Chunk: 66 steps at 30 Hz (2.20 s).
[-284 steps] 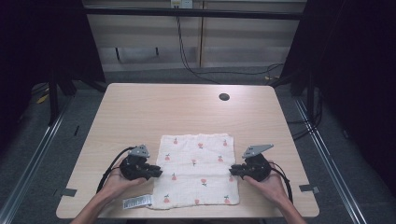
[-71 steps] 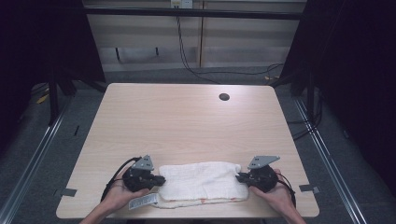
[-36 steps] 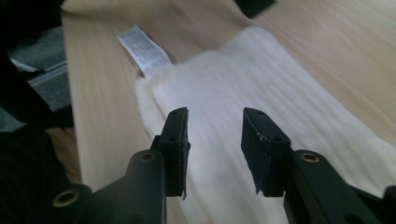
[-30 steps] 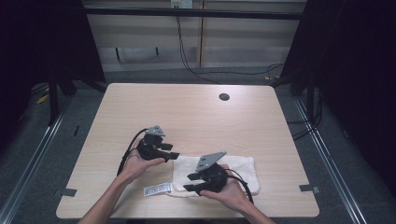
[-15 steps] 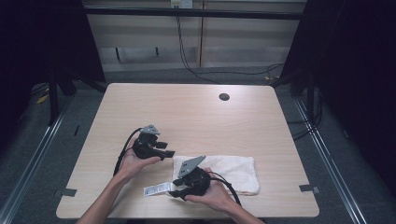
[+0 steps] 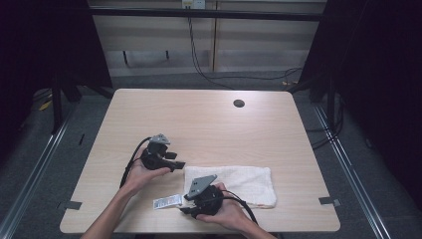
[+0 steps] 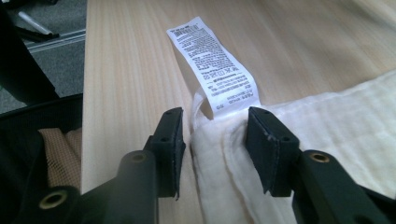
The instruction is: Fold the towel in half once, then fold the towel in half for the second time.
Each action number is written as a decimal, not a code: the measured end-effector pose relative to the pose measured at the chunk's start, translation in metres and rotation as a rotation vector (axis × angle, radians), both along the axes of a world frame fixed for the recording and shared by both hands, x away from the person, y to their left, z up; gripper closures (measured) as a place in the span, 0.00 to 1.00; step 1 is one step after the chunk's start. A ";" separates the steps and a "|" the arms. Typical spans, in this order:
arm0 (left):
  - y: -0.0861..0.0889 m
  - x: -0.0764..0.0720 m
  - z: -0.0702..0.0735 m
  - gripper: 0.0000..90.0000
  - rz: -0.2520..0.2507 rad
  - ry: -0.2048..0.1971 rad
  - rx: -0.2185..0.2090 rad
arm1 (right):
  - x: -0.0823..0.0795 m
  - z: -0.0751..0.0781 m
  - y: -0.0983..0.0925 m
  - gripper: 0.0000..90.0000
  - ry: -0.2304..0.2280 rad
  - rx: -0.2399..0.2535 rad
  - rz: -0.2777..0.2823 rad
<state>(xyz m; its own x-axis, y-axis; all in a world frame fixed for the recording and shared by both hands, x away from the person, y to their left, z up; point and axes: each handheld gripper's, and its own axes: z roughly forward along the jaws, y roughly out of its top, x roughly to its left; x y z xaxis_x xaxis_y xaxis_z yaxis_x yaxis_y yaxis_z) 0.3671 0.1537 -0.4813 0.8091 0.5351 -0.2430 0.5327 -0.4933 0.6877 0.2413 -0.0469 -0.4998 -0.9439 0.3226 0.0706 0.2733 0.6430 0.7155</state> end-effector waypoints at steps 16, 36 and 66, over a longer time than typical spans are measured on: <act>-0.020 -0.010 -0.011 0.52 -0.121 0.023 0.078 | 0.006 0.002 -0.001 0.89 0.003 -0.022 -0.051; -0.030 -0.010 -0.012 0.51 -0.132 -0.010 0.099 | 0.008 0.003 -0.002 0.91 0.056 -0.013 -0.052; -0.016 -0.007 -0.004 0.95 -0.159 0.037 0.006 | 0.011 0.013 -0.009 0.92 0.084 0.055 -0.076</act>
